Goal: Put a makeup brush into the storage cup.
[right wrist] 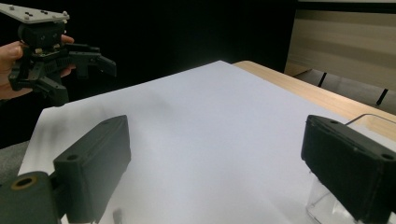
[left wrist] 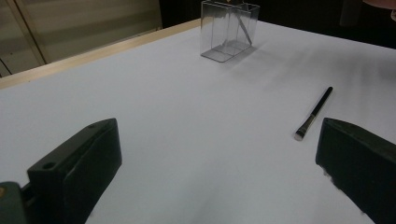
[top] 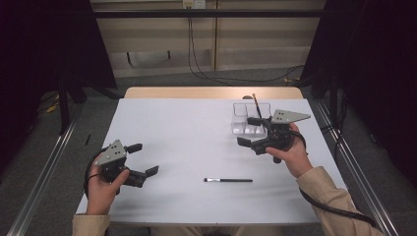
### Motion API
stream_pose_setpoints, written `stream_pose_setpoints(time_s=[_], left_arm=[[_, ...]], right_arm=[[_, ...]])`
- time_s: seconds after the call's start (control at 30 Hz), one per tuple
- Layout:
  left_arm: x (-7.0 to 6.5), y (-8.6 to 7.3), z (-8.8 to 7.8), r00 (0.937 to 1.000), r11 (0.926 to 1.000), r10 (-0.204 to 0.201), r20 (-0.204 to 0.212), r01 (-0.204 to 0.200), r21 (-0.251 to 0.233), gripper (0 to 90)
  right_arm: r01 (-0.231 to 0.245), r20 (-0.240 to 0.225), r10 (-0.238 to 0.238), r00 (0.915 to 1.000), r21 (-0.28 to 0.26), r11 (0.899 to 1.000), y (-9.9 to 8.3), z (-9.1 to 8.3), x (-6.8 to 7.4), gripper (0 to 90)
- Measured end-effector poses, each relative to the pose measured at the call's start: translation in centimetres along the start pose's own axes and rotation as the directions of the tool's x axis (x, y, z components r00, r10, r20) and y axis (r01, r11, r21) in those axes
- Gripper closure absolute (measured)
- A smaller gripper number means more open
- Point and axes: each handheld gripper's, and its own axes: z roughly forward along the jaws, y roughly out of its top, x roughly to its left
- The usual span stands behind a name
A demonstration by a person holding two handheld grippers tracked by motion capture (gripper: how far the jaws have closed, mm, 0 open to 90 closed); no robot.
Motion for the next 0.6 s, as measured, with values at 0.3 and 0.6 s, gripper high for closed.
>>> stream_pose_setpoints(time_s=[0.3,0.6], left_arm=[[0.0,0.1,0.1,1.0,1.0,0.003,-0.005,-0.003,0.002,0.3],[0.0,0.1,-0.1,0.9999,1.0,0.004,-0.01,-0.004,-0.002,0.3]], right_arm=[[0.007,-0.034,-0.006,0.9994,0.02,1.0,-0.4,0.6,0.9,8.2],[0.015,-0.064,-0.012,0.9979,0.049,0.999,-0.9,1.5,1.4,8.7]])
